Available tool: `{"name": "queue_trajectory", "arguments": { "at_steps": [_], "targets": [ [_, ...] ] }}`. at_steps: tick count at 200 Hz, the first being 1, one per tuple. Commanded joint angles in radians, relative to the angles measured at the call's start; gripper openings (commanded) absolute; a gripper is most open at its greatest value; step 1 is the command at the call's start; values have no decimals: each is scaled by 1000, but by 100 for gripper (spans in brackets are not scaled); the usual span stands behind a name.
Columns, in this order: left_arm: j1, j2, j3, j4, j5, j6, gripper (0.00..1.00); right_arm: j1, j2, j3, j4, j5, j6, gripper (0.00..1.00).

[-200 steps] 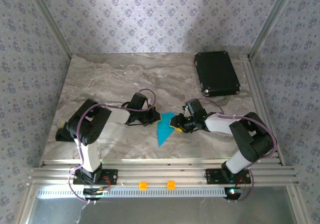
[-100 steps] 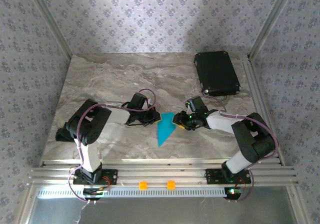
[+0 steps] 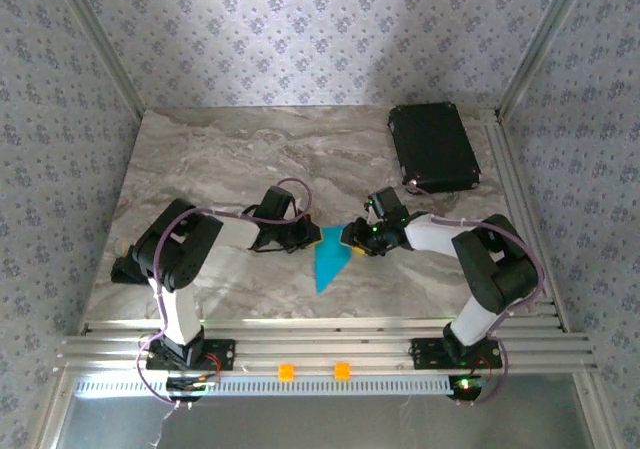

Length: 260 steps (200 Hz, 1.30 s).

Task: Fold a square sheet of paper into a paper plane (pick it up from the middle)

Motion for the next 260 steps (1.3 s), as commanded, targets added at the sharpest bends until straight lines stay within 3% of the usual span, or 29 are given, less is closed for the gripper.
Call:
{"name": "queue_trajectory", "arguments": {
  "at_steps": [1,67,168,215,260],
  "targets": [
    [6,25,-34,-100,-29,2,0,37,33,33,-27,-28,-20,39],
    [5,27,-33,-98,-28,1,0,48,-35,28,-42,2,0,40],
    [5,27,-26,-100,-22,2,0,-21,26,-23,177,-202,54,32],
    [5,21,-22,-110,-22,5,0,-40,34,-26,155,-193,32,31],
    [4,19,-11,-116,-17,7,0,-44,55,-25,169,-232,21,24]
  ]
}}
